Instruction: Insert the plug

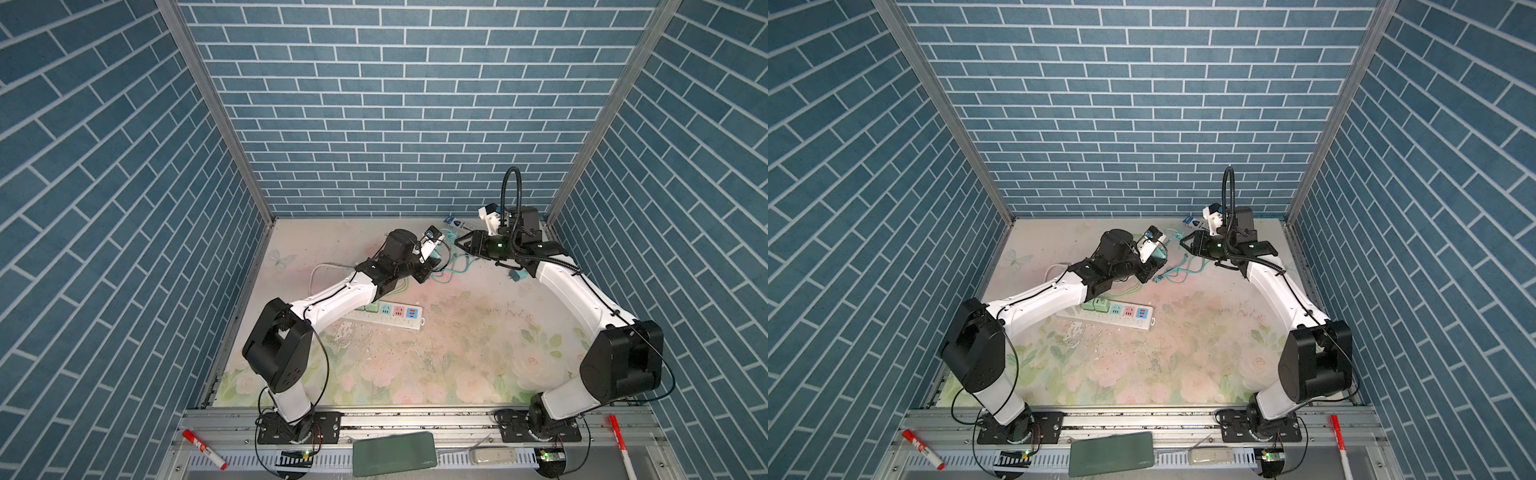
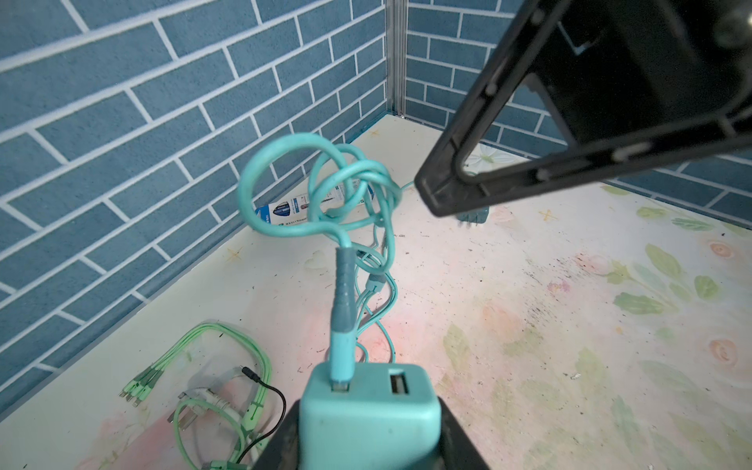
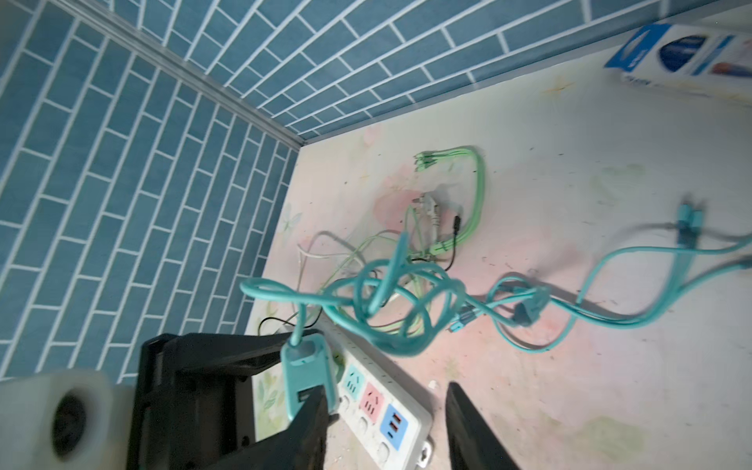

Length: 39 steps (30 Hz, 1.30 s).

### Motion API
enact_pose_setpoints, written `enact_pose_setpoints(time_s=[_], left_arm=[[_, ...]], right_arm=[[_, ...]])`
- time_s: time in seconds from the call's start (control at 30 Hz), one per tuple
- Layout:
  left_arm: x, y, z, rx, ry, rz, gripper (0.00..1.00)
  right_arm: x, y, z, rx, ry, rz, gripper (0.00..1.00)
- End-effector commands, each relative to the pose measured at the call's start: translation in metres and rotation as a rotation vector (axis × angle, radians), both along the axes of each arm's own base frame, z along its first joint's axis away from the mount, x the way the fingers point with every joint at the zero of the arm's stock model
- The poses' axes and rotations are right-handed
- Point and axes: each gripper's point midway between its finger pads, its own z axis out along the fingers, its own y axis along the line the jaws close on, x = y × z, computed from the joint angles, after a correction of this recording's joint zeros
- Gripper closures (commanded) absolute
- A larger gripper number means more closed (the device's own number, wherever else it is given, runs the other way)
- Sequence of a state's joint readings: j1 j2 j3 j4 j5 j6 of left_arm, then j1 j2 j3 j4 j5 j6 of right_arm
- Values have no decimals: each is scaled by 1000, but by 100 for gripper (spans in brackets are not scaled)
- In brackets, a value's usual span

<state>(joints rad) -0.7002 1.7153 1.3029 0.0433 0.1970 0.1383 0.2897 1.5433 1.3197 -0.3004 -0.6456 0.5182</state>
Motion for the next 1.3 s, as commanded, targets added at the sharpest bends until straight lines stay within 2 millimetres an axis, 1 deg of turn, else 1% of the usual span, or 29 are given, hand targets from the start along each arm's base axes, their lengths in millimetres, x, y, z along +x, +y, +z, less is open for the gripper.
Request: enact_pose_setpoints(time_s=[0.0,0.17,0.2,0.23,0.43,0.6,0.7,0.8,0.87,0.97,1.03,1.13,1.27], left_arm=[[1,-6,16,-46,-28,-10,83],[0,-3,18,-42,-39,-3,83],[1,-3,17,-39,-39,-2,83],[1,-2,17,-36,-40,3,84],[1,0,16,-22,-43,6,84],[3,3,11,7,-39,19,84],[4,4,10,12,-35,26,84],[5,4,10,13,-34,29,84],[5,4,12,9,-36,30,84],[6,5,14,15,-33,39,84],[6,6,15,30,-30,41,84],[6,8,17,45,-34,44,84],[5,10,20,52,-38,46,84]], right_arm=[[-11,28,4,106,22,108,54],[-16,43,-3,107,36,148,57],[-18,46,-4,103,36,155,59],[-18,45,-5,88,34,139,59],[-24,19,-8,-53,-4,34,56],[-34,-13,6,-158,-64,-62,53],[-41,-20,14,-169,-79,-77,52],[-48,-9,16,-97,-60,-25,52],[-52,2,14,-41,-42,10,53],[-58,20,6,15,-15,73,58],[-66,31,-4,29,5,123,59],[-78,43,-23,20,35,178,60],[-81,54,-48,21,73,205,63]])
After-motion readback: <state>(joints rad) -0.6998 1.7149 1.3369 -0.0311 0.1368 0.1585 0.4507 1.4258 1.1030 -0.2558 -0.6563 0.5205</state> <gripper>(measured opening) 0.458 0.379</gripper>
